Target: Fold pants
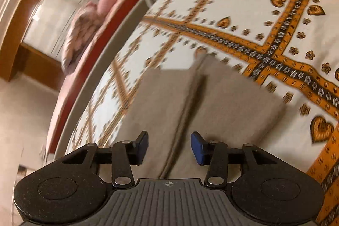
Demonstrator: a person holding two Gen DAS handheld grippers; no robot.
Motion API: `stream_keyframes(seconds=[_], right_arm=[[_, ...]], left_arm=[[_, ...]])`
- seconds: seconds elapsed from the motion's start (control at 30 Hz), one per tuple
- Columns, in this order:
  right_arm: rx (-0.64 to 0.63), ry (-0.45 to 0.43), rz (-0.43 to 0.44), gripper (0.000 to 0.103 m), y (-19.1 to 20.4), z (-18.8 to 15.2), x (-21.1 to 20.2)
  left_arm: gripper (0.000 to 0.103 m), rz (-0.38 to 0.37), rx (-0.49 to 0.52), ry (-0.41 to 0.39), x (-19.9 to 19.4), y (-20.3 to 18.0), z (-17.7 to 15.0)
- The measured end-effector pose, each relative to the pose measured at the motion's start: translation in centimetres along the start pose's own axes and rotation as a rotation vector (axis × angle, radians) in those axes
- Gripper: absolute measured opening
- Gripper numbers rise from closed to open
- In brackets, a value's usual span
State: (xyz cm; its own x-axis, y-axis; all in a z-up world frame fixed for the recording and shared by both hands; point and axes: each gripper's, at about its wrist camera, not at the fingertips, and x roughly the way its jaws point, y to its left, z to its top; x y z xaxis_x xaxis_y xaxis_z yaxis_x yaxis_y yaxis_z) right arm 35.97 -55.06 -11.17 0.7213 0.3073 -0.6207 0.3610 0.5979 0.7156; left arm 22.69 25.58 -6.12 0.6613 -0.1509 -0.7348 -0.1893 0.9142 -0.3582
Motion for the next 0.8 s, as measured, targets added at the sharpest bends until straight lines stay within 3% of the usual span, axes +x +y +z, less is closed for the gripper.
stream_keyframes(seconds=[0.27, 0.33, 0.37, 0.47, 0.53, 0.6, 0.67, 0.73, 0.8], right_arm=[[-0.09, -0.008, -0.02, 0.042, 0.8, 1.9, 3.1], [-0.114, 0.002, -0.03, 0.021, 0.8, 2.0, 3.5], [-0.128, 0.014, -0.038, 0.005, 0.7, 2.0, 3.3], [-0.149, -0.022, -0.025, 0.005, 1.2, 1.6, 1.7], [-0.145, -0.098, 0.045, 0.005, 2.0, 1.6, -1.3], [-0.151, -0.158, 0.05, 0.005, 2.2, 1.4, -4.3], [-0.142, -0.139, -0.009, 0.005, 0.8, 0.9, -5.3], [-0.05, -0.055, -0.093, 0.005, -2.0, 0.8, -4.4], [-0.008, -0.027, -0.096, 0.005, -3.2, 1.0, -3.9]], left_arm=[[0.081, -0.006, -0.001, -0.002, 0.0, 0.1, 0.0], [0.081, -0.005, 0.001, -0.001, 0.0, 0.1, 0.0], [0.081, -0.005, 0.001, -0.001, 0.0, 0.1, 0.0], [0.081, -0.006, 0.001, -0.003, -0.1, 0.1, -0.1], [0.081, -0.01, -0.004, -0.005, -0.2, 0.2, -0.1], [0.081, -0.014, -0.005, -0.006, -0.2, 0.2, -0.1], [0.081, -0.017, -0.003, -0.004, -0.2, 0.3, -0.1], [0.081, -0.019, -0.005, -0.004, -0.1, 0.3, 0.0], [0.083, -0.017, -0.006, -0.005, -0.1, 0.2, 0.0]])
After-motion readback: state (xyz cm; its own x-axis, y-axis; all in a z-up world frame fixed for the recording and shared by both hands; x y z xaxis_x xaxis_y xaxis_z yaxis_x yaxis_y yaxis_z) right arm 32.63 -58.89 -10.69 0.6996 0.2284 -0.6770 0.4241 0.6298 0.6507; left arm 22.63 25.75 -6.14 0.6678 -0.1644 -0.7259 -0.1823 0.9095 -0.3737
